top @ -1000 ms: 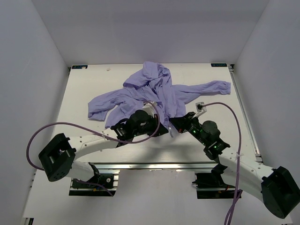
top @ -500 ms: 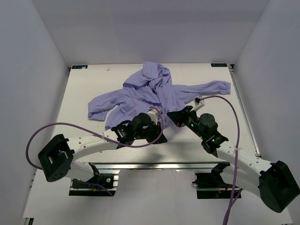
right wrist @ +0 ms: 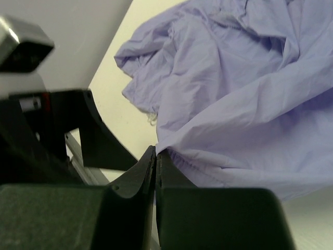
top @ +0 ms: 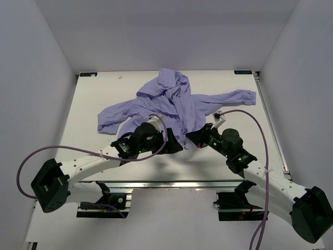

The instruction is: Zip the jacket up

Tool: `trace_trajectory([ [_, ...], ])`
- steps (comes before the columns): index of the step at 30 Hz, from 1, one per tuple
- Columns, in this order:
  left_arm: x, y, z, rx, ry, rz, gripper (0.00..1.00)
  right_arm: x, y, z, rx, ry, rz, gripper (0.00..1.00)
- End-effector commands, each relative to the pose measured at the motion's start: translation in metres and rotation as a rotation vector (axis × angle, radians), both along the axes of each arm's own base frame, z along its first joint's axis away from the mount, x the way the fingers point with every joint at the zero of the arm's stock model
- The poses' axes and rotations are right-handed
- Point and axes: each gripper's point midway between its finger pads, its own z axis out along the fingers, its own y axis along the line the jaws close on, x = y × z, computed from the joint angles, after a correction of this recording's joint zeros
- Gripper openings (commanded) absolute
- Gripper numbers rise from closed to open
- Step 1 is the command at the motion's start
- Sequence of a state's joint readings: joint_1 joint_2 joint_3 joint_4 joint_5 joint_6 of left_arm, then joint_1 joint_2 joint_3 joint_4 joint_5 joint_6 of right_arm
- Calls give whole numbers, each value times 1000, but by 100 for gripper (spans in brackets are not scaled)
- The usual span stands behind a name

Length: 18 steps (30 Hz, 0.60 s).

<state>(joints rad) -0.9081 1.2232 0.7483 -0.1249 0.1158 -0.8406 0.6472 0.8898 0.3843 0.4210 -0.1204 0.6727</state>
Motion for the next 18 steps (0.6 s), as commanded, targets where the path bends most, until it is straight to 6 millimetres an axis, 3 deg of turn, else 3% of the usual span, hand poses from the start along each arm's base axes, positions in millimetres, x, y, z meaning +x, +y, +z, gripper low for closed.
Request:
trace_trajectory([
  [1,9,7,10,-146,41,40,98,-7,2,-5,5,10,41,0],
  [2,10,2,17,-192,31,20,98,-8,2,-6,6,13,44,0],
  [8,21,-6,13,-256,53,36,98,-9,1,-3,25,13,37,0],
  [12,18,-15,4,-345,140,-16,98,-11,1,-7,28,30,39,0],
  [13,20,-20,14,-391,114,-37,98,-11,1,-8,29,36,36,0],
  [18,15,-23,15,-442,109,-76,98,-11,-2,-16,35,65,11,0],
])
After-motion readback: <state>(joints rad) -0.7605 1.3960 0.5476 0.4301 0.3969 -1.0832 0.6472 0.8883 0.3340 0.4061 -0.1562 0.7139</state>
